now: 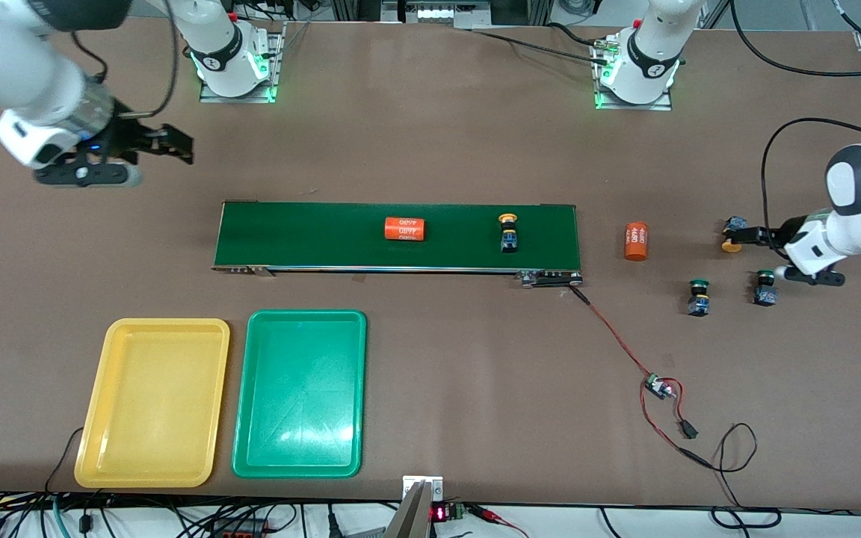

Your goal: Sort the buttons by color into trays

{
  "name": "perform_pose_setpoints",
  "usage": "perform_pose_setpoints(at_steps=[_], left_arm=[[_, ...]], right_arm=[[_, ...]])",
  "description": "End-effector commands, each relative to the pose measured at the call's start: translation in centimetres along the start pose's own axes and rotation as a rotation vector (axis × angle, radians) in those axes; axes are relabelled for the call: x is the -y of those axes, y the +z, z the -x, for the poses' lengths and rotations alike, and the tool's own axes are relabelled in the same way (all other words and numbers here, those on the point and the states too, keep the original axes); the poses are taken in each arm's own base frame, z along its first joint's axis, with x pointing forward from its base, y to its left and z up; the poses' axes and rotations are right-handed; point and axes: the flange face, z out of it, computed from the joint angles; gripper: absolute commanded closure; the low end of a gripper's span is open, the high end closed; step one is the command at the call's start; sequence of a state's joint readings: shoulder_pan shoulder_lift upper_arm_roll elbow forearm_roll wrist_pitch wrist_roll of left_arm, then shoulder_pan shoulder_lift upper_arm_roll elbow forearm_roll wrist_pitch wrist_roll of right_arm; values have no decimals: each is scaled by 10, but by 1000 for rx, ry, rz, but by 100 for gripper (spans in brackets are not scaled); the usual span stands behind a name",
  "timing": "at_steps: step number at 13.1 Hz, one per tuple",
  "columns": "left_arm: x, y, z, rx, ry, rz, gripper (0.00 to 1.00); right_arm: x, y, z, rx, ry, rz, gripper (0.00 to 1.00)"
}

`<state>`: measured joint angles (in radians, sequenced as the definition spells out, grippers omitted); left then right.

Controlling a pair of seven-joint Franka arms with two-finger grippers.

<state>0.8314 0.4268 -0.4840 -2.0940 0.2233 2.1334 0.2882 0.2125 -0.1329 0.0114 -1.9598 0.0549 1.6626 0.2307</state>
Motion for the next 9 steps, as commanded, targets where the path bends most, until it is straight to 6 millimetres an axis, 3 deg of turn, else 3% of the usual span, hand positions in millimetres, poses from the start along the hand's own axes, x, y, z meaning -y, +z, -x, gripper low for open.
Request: perform_pose_setpoints(at_steps=[1,3,5,9], left_arm=[[-2,9,12,31,86,-38,0],[0,9,11,34,139,-78,0],[0,13,9,18,161,-81,0],[1,45,18,10,159,-48,0]], right_arm=[[41,10,16,-46,45,13,0],[52,20,10,-98,33,-7,0],[68,46,10,-140,14,-21,0],[117,82,23,-113,32,-9,0]])
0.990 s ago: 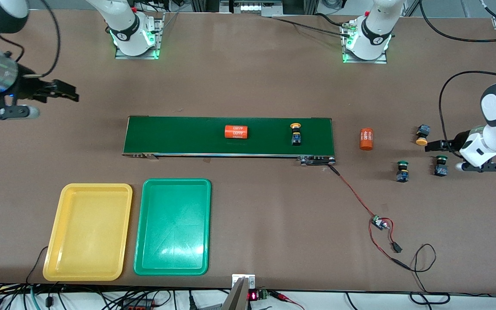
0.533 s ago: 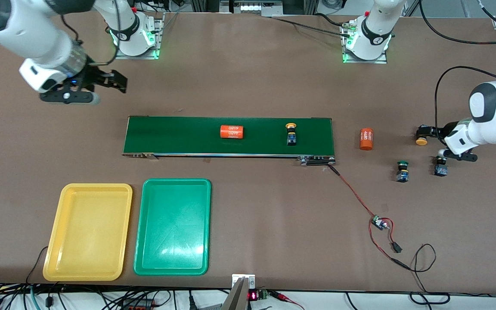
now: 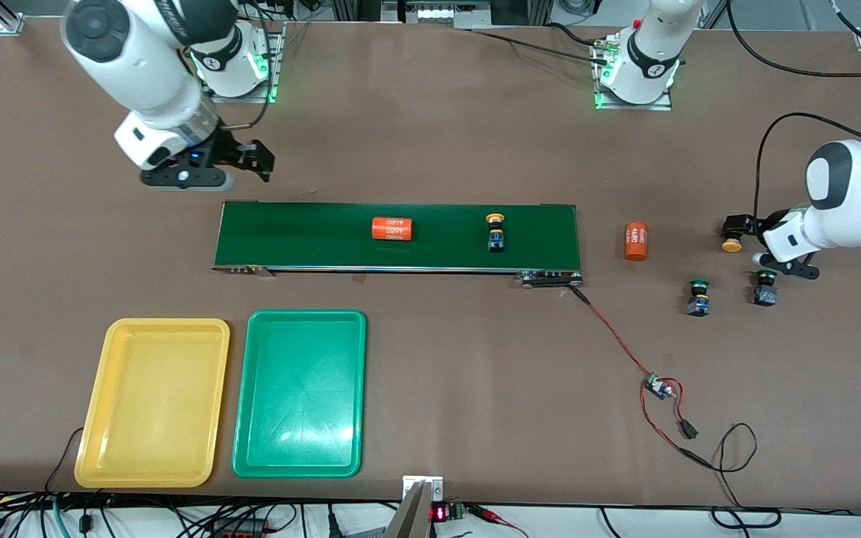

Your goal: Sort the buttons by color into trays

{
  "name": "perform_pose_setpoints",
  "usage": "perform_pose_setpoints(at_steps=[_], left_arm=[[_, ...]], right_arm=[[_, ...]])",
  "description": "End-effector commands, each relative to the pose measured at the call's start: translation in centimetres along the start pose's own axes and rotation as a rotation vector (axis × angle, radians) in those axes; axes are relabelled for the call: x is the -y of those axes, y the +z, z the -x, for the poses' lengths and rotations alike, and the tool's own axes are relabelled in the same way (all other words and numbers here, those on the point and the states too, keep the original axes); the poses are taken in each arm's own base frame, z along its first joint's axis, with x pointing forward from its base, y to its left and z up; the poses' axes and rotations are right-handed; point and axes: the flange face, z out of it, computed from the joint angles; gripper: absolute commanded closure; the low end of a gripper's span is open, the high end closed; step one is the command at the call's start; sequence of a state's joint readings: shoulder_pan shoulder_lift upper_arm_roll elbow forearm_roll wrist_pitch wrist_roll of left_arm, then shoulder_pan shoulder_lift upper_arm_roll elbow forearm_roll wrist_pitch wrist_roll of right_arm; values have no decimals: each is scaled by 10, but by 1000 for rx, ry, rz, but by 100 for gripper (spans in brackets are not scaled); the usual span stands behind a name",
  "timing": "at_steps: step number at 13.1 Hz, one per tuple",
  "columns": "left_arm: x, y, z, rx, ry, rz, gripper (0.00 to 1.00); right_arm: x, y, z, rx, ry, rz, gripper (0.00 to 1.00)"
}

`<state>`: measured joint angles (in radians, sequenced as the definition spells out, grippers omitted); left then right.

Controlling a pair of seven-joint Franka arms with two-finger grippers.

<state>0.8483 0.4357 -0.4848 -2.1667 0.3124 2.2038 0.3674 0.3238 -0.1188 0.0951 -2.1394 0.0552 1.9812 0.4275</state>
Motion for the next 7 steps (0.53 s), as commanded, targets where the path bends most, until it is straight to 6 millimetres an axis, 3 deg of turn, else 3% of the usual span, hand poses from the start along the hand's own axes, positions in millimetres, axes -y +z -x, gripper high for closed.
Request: perform_pose_setpoints(at_steps=[1,2,4,5,6,7], left_arm=[[2,22,9,-29,29,-8,0],[3,27,13,-34,51,-17,7],[8,27,16,-35,98,-16,70],[8,24,16,-36,98,-20,92],[8,21,17,-36,97,-26,100],[9,14,17,-39,99,-37,100]], right_arm=[[36,16,15,10,28,2,0],[47,24,19,18,37,7,0],[70,39,25,19,64,8,0],[79,47,27,21,61,10,0],[84,53,26,14,55,6,0],[88,58,22,10,53,-1,0]])
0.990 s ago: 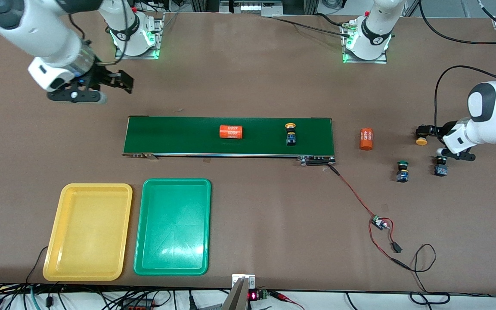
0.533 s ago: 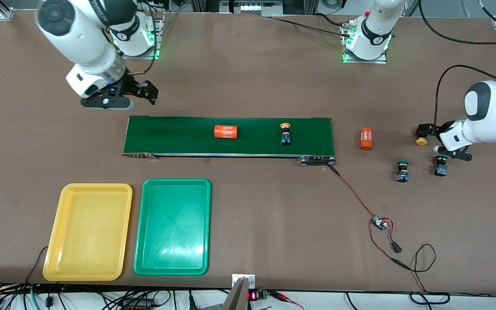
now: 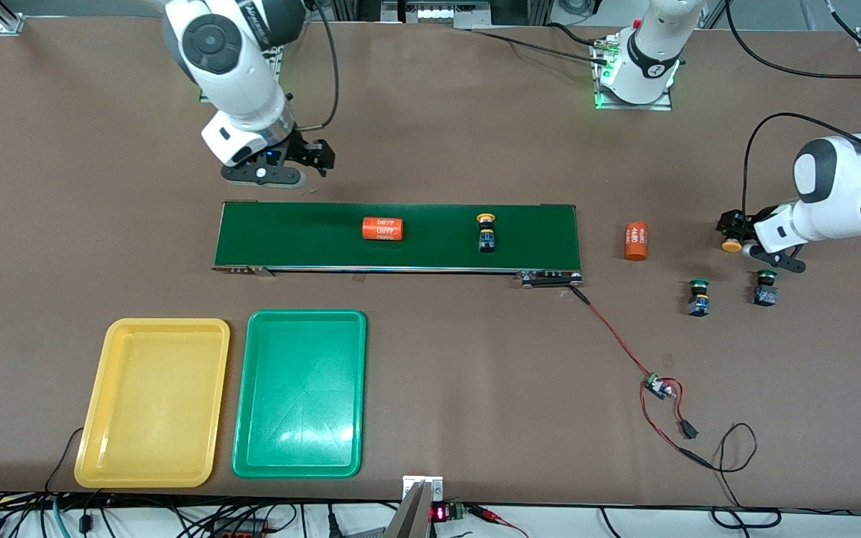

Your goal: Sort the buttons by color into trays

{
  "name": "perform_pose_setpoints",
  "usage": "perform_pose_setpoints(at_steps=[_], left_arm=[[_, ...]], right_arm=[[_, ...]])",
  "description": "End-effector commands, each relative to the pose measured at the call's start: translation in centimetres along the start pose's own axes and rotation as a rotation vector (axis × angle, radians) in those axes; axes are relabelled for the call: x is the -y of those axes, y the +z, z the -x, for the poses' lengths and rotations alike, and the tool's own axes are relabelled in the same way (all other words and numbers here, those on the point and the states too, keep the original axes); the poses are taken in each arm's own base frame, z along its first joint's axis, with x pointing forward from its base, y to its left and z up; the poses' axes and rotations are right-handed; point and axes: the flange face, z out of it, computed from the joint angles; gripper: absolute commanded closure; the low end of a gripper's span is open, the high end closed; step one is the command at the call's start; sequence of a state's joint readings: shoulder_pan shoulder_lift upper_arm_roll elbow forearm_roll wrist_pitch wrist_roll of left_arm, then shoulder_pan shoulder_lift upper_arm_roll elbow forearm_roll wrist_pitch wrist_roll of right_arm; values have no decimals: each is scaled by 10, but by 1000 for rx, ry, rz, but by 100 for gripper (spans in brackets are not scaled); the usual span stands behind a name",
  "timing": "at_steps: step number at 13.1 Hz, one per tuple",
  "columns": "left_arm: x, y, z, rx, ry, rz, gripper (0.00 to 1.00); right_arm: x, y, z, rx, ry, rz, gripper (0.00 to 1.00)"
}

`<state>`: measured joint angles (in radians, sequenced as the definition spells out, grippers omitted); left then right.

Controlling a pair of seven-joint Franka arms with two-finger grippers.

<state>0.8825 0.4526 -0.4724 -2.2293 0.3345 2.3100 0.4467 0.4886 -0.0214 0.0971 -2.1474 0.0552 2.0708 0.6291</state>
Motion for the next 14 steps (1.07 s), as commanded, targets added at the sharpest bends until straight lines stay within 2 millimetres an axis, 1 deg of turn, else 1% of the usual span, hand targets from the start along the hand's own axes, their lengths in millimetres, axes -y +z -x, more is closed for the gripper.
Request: perform_pose_setpoints(at_steps=[1,2,4,6,7,10,11,12,13,14], left_arm=[[-1,-19,1,5,38,-44,100],[-8,-24,-4,3,53,-52,100],[-27,-36,-14,18,70,-66,100],[-48,-55,-20,38,56,-73,100],[-67,-69,-27,38,48,-81,100],[-108,-104,-52,4,57,-105,100],[-125,-119,-67,-28,74,-102,100],[-150,-128,-80,-53,98,-94,100],[-166,-138,-90,-83,98,-72,100],[-187,-141,-100,-101,121,-55,100]], right_arm=[[12,13,-5,-15,7,-17,0],[16,16,-8,-21,4,-22,0],[24,23,-16,-36,-4,-32,0],[32,24,-27,-53,-2,-50,0],[36,21,-32,-56,0,-54,0],[38,18,-35,-62,1,-60,0],[38,19,-36,-59,3,-58,0],[38,19,-35,-59,1,-58,0],[38,19,-35,-59,1,-58,0],[37,19,-36,-57,3,-56,0]])
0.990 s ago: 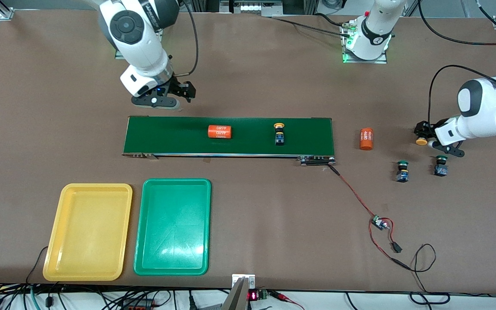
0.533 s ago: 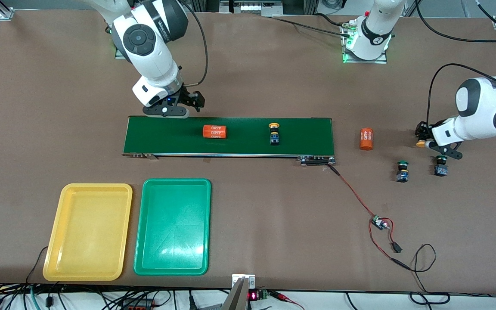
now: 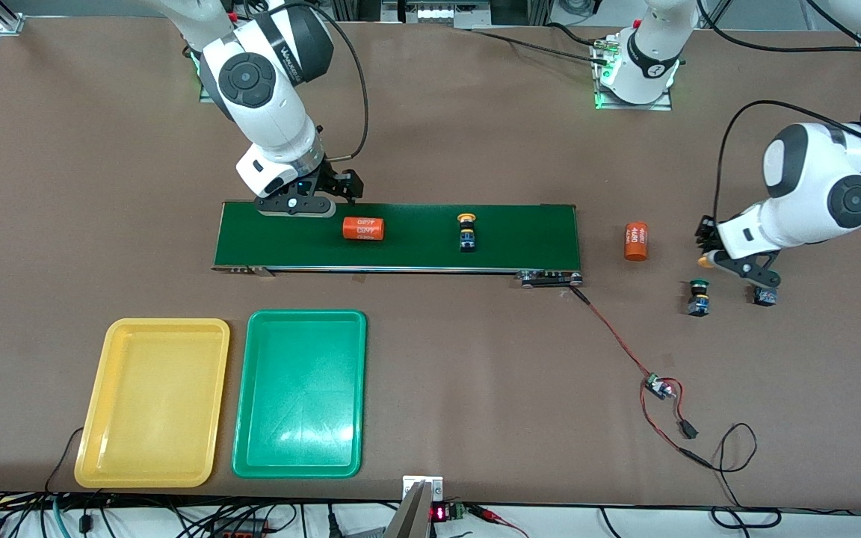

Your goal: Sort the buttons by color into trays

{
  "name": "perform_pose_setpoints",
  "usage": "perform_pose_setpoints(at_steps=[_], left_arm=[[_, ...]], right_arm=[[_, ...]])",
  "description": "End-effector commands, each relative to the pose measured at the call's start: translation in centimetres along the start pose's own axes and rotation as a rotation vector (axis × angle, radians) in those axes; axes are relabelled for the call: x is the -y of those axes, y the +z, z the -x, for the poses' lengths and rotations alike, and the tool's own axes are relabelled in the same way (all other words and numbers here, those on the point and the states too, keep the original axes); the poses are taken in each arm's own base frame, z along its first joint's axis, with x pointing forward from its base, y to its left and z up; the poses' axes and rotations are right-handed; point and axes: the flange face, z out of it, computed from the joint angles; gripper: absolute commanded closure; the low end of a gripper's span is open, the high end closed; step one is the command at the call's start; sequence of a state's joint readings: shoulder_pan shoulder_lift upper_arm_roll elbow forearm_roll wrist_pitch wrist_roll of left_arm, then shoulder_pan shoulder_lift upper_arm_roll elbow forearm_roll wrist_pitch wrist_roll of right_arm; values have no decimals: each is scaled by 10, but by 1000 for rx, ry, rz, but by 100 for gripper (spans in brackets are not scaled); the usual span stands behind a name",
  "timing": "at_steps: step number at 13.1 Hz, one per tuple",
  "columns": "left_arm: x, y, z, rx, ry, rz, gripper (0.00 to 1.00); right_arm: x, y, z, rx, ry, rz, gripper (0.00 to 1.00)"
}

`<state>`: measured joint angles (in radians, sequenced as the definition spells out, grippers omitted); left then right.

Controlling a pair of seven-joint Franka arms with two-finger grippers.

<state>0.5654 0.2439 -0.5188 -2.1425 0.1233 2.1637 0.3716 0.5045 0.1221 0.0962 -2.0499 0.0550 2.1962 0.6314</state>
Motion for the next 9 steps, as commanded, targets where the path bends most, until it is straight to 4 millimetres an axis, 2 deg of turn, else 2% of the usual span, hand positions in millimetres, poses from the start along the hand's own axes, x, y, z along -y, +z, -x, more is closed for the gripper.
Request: perform_pose_setpoints(at_steps=[1,3,6,8,9], left_arm=[[-48,-26,-33,-46,35,25,100],[-91,-29,-50,-46,1,15,100],[-169,-13,-72,-21,-32,13,100],[-207,-8,-85,-17,-63,17,100],[-217,-6,-90,-17,-89,21,100]], right_arm=[[4,-3,-1,-2,11,0,0],[3,-3,-2,-1,13,1,0],[3,-2,-1,0,13,2,0],[3,-3,-1,-1,13,1,0],[2,-3,-2,-1,14,1,0]])
